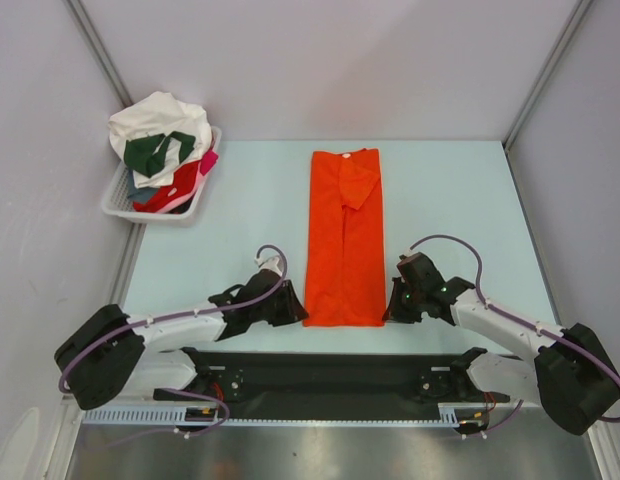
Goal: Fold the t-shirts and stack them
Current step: Fold the tshirt
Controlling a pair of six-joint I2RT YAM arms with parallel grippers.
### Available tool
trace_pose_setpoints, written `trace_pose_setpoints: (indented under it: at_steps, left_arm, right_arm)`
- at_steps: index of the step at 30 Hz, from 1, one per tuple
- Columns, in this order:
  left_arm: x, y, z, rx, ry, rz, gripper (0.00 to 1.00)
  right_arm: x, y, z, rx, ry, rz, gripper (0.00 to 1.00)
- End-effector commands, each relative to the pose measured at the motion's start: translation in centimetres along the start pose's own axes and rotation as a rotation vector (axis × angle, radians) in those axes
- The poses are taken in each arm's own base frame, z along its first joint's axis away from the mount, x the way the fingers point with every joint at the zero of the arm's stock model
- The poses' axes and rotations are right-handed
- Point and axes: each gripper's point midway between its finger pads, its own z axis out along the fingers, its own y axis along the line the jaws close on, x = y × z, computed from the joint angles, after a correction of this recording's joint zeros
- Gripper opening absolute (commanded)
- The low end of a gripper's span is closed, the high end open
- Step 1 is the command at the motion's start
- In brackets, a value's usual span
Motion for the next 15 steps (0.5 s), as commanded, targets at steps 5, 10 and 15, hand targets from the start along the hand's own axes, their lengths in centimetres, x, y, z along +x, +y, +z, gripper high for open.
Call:
trace_pose_setpoints:
  at_steps: [5,10,15]
  left_arm:
    - [1.1,-0.9,1.1,0.015,0.04,0.015,0.33]
    - [1.0,-0.9,0.6,0.018,0.019,0.006,0.0]
    - [-1.6,-3.5,-1.1,0.067,-0.003,0.01,0.0]
  right_arm:
    - [0.0,0.0,-0.4,-0.003,-0.009,-0.005,0.0]
    - [-0.3,0.4,-0.9,-0.013,-0.019,-0.006,0.0]
    - [-2.8,1.9,-2.4,-0.038,-0.09,-0.034,0.0]
